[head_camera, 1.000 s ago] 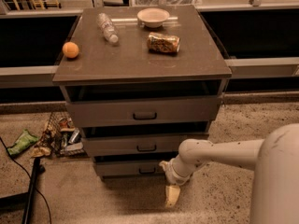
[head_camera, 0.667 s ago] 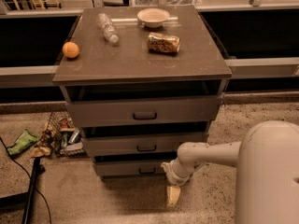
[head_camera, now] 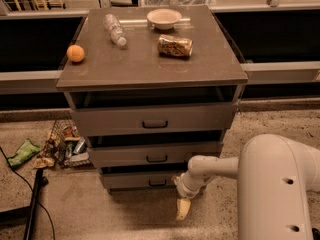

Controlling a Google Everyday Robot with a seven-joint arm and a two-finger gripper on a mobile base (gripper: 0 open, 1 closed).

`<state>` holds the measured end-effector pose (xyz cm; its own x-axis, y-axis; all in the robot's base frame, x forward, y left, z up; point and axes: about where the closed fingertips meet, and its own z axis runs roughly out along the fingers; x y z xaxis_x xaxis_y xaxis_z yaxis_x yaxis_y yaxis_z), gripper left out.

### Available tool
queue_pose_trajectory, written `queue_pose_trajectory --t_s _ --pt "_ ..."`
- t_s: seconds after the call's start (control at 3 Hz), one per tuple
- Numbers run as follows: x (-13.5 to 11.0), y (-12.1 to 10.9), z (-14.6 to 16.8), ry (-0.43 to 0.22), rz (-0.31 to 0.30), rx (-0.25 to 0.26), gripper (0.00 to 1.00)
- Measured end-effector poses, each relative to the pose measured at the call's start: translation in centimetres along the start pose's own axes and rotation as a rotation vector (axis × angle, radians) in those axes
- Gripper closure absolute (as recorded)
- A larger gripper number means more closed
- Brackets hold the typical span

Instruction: Open bottom drawer

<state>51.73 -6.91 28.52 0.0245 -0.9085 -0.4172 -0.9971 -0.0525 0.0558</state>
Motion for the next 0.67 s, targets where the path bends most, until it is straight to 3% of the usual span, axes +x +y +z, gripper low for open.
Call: queue_pose_trajectory --t_s 0.33,0.67 --pt "2.2 -2.2 0.9 0.045 -0.005 0.067 0.0" --pt "4.1 -5.3 1.1 0.085 -0.054 0.172 0.0"
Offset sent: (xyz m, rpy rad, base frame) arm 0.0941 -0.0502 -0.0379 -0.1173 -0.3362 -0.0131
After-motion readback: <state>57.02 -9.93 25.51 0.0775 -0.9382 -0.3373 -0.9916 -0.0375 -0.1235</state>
